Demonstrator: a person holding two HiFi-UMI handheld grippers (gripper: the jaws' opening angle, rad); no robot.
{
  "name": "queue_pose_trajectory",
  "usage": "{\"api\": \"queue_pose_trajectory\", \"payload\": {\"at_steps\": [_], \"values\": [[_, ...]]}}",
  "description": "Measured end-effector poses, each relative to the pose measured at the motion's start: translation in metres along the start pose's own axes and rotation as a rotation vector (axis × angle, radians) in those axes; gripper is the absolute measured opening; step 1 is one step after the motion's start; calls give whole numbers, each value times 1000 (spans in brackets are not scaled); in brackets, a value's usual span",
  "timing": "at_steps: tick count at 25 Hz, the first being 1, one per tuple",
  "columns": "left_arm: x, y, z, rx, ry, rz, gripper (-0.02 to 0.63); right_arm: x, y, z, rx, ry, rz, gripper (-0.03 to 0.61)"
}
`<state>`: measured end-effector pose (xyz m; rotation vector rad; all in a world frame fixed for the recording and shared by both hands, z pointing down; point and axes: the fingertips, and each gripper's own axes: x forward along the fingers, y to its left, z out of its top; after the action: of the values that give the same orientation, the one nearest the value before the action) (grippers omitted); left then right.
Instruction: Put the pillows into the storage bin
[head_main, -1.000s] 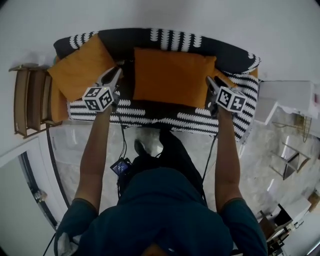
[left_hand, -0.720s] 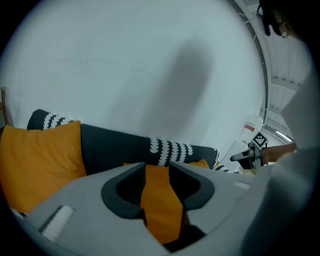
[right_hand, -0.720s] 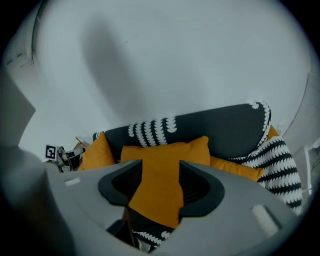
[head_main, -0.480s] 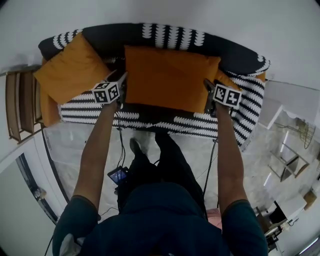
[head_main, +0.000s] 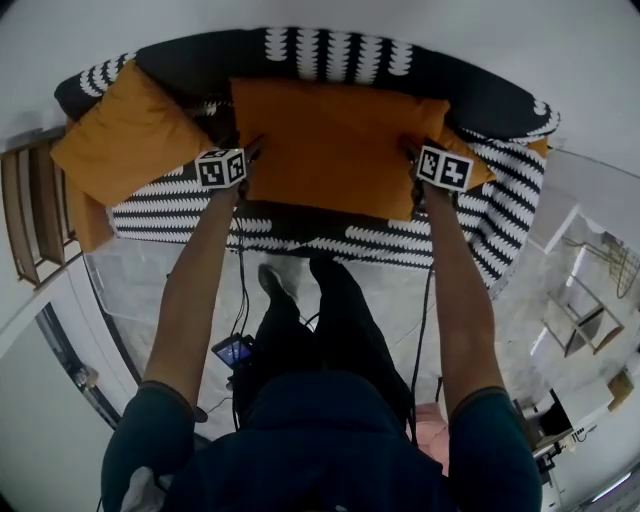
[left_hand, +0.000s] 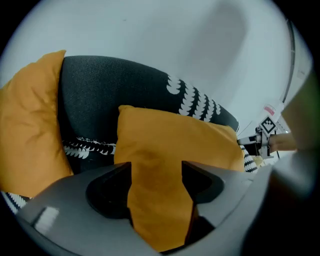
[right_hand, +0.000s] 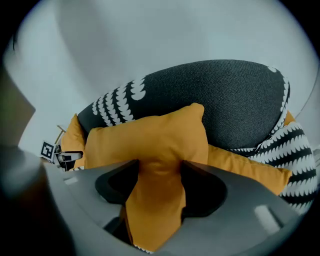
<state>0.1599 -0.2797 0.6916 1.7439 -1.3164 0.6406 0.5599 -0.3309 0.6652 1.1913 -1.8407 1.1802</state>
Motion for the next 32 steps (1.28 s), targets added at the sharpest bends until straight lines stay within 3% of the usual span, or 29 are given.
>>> {"api": "queue_pose_trajectory", "payload": {"at_steps": [6, 8, 11, 12, 16, 21, 32], "values": [[28, -6, -7, -29, 17, 12, 246, 16, -6, -2, -21, -33, -22, 251], [30, -4, -8, -67, 4, 42, 189, 14, 0, -2, -38, -29, -11, 180], [18, -1, -7, -104, -27, 86, 18, 4, 12, -2, -94, -31, -4, 68], [11, -1, -7, -105, -35, 91, 6, 0, 16, -2, -112, -35, -7, 46], [-21, -7, -7, -73, -62, 97, 5, -28, 33, -5, -126, -69, -13, 21], [-76, -18, -18, -110, -165, 137, 3, -67, 59, -7, -178, -116, 28, 18], [-253, 67, -48, -212, -434, 274, 3, -107, 233, -13, -321, -163, 165, 18]]}}
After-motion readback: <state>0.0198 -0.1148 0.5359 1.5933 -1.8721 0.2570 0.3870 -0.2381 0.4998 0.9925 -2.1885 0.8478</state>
